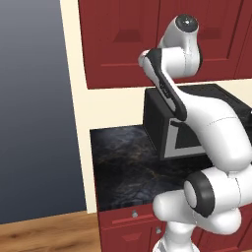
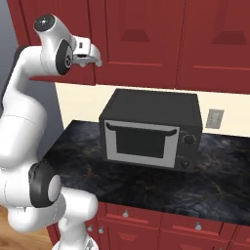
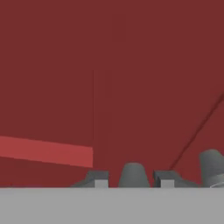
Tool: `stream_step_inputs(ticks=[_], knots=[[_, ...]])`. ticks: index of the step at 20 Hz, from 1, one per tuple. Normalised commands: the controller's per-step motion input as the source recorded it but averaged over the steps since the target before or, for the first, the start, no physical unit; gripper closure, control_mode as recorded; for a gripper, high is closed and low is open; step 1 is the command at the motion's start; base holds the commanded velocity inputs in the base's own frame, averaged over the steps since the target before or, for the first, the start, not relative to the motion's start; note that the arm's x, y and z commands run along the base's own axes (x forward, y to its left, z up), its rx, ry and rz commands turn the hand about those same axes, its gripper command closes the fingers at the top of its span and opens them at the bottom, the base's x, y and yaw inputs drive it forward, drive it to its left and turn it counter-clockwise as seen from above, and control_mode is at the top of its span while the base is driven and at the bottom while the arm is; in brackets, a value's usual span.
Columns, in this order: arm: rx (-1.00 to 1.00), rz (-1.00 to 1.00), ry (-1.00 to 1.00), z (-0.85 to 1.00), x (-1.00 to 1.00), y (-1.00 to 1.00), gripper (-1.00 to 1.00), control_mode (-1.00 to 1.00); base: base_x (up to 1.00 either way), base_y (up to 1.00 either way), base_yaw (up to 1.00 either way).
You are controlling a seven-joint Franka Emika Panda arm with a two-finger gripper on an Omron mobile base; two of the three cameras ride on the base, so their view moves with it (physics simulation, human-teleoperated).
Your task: Open the cabinet and move the ladle to the pot. Then close the cabinet.
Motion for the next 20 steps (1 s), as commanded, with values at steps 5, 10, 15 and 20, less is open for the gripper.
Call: stream_step_inputs(ticks=[5, 10, 15, 20], knots=[[0.00, 0.00, -0.03, -0.03, -0.85, 0.59, 1.00, -1.00, 0.00, 0.00, 0.00], [0.00, 0.00, 0.00, 0.00, -0.98, 0.74, 1.00, -1.00, 0.00, 0.00, 0.00], [0.00, 0.00, 0.00, 0.02, -0.80, 0.98, 1.00, -1.00, 0.00, 0.00, 0.00], [0.00, 0.00, 0.00, 0.00, -0.53, 1.00, 1.00, -1.00, 0.00, 0.00, 0.00]])
